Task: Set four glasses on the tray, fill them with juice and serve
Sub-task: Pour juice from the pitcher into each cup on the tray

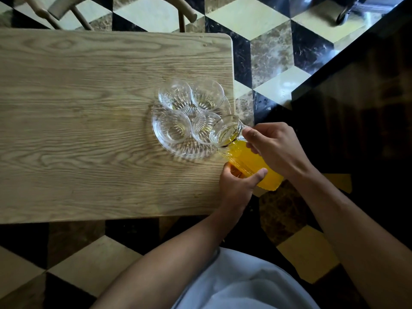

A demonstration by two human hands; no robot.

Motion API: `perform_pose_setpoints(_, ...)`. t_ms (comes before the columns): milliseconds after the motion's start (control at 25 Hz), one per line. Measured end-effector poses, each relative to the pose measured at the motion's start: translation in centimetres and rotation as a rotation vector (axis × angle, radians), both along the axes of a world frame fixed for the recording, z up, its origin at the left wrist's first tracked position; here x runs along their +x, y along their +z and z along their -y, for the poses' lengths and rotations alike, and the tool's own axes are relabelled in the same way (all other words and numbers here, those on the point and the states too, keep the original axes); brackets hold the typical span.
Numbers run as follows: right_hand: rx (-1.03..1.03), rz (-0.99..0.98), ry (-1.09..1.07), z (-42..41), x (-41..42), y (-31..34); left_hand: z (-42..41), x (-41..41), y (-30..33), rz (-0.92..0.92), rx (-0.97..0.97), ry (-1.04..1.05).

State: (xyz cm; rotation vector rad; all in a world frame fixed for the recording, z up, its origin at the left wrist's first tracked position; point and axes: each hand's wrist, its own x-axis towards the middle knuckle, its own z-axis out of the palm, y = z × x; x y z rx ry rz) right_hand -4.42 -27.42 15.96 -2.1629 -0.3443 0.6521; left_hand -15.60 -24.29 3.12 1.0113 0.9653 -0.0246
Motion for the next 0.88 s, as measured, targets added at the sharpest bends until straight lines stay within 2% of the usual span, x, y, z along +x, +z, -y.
perform_pose_setpoints(280, -0.099, 0.035, 0.022, -0.8, 0.5, 0.9, 0.4, 0.2, 0.2, -0.032, 0.065, -0.014)
perform_pose_setpoints(880, -0.260, 0.044, 0.057, -2.5, 1.6, 1.5, 0.7, 0.9, 1.2, -0.021, -0.044, -0.050)
